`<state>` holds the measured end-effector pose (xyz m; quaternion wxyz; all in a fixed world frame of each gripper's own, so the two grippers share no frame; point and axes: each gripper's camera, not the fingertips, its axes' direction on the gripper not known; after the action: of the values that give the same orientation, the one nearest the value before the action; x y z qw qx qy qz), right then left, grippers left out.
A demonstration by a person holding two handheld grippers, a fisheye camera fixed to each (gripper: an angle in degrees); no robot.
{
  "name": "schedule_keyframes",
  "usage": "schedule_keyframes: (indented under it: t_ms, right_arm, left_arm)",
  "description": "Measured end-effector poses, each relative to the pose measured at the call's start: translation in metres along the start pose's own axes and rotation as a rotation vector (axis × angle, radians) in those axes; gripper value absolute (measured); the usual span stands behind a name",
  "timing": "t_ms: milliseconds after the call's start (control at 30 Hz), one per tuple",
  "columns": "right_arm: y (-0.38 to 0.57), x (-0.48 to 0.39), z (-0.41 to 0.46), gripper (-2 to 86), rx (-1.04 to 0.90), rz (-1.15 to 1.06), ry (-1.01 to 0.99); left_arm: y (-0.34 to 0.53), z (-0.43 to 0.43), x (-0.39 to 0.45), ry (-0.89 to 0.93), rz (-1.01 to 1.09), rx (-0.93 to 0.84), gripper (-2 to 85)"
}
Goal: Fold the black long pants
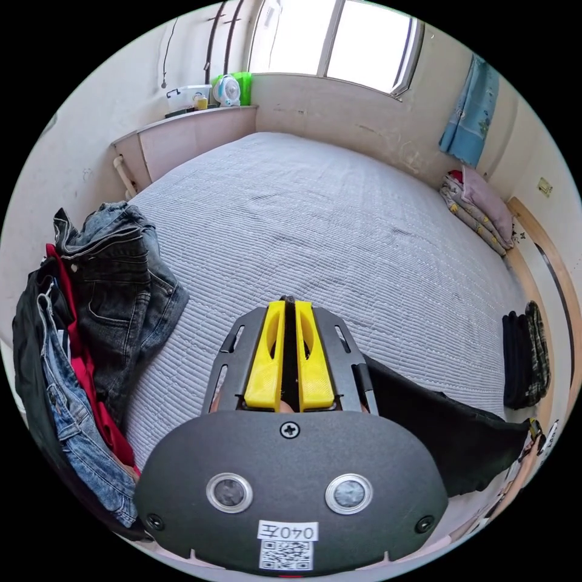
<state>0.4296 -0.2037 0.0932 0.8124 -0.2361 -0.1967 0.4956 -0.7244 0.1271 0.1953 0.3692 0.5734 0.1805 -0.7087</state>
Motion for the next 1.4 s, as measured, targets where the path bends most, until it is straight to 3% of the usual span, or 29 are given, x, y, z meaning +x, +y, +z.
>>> schedule_keyframes:
  t_ms: [133,333,400,467,533,633,733,867,933,1000,1100,1167,1300,1400]
  right_arm:
    - [0.001,-0.005,0.033,5.8,-0.049,0.027,-0.014]
    - [0.012,-0.029,0.002,13.9,0.039,-0.068,-0.018]
    - [0.021,-0.043,-0.012,13.7,0.056,-0.130,0.016]
    - [0.038,-0.063,-0.022,11.3,0.074,-0.199,0.081]
    - [0.065,-0.088,-0.033,5.6,0.169,-0.265,0.237]
    - [0.093,-0.110,-0.033,-0.2,0.256,-0.325,0.400]
    - [0.099,-0.123,0.008,-0.7,0.145,-0.410,0.489]
    - [0.092,-0.114,0.084,-0.9,0.024,-0.436,0.630]
    - [0.080,-0.085,0.150,-1.0,-0.145,-0.404,0.724]
    - [0.077,-0.061,0.180,-1.0,-0.169,-0.344,0.663]
    - [0.061,-0.050,0.187,-1.0,-0.182,-0.253,0.586]
    - [0.060,-0.049,0.184,-1.0,-0.215,-0.279,0.562]
    - [0.119,-0.077,0.113,-1.0,0.106,-0.354,0.495]
    - [0.195,-0.122,0.105,-1.0,0.173,-0.549,0.546]
  left_arm:
    - [-0.011,0.028,0.029,-0.029,-0.062,-0.051,1.5]
    - [-0.016,-0.010,0.045,-0.118,-0.029,0.087,3.9]
    - [-0.019,-0.030,0.054,-0.160,0.008,0.128,2.3]
    - [-0.011,-0.052,0.095,-0.200,0.184,0.161,0.0]
    - [0.002,-0.063,0.134,-0.260,0.294,0.198,-0.9]
    - [0.026,-0.074,0.190,-0.170,0.404,0.232,-1.2]
    - [0.045,-0.050,0.246,-0.177,0.543,0.162,-1.0]
    - [0.049,0.034,0.286,-0.432,0.628,0.006,-1.0]
    - [0.043,0.076,0.279,-0.528,0.604,-0.084,-1.1]
    - [0.040,0.080,0.272,-0.488,0.568,-0.027,-1.0]
    - [0.016,0.080,0.258,-0.378,0.503,-0.078,-0.9]
    - [-0.008,0.058,0.221,-0.306,0.355,-0.055,-0.9]
    - [-0.011,0.016,0.162,-0.136,0.307,-0.029,-0.9]
    - [0.017,0.011,0.143,-0.119,0.401,-0.070,-0.9]
